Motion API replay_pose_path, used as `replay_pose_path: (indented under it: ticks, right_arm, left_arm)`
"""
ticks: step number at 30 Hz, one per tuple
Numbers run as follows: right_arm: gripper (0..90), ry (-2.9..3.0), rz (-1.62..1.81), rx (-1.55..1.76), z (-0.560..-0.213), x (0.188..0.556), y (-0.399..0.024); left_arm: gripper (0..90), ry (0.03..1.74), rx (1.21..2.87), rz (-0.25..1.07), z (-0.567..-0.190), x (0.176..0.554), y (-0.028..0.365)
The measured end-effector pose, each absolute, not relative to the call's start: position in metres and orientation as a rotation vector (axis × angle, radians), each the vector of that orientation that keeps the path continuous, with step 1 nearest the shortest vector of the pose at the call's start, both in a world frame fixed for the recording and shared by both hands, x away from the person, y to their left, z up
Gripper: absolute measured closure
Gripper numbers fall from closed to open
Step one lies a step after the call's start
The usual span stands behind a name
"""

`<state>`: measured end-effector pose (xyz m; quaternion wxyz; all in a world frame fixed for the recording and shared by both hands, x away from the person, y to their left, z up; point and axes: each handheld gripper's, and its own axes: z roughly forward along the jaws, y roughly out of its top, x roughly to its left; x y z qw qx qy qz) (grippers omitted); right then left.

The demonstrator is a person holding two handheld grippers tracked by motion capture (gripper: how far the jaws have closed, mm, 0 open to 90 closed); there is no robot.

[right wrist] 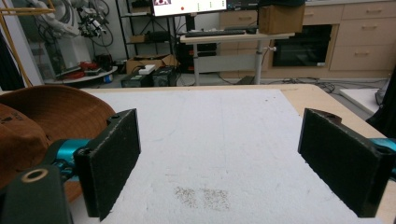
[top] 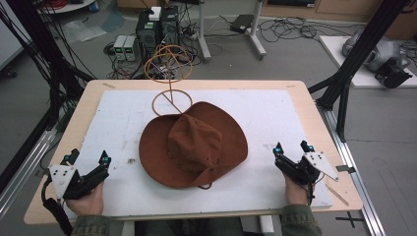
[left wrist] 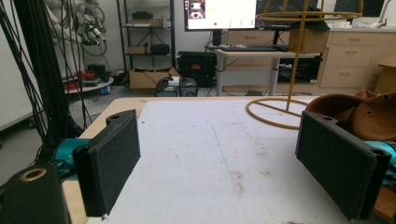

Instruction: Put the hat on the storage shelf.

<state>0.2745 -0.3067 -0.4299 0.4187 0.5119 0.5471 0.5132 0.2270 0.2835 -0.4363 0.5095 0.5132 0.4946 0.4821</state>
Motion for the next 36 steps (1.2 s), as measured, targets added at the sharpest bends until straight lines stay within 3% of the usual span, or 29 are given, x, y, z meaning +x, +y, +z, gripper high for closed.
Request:
replay_pose_path:
  ticks: [27,36]
  right_arm:
    - [12.2,1.353,1.306,1.316,-0.431,0.276,-0.309]
    - [12.1,1.382,1.371,1.261,-0.417,0.268,-0.297]
  left_arm:
    - [14.1,1.182,1.254,1.129,-0.439,0.235,0.282]
    - [14.1,1.181,1.248,1.117,-0.439,0.237,0.281]
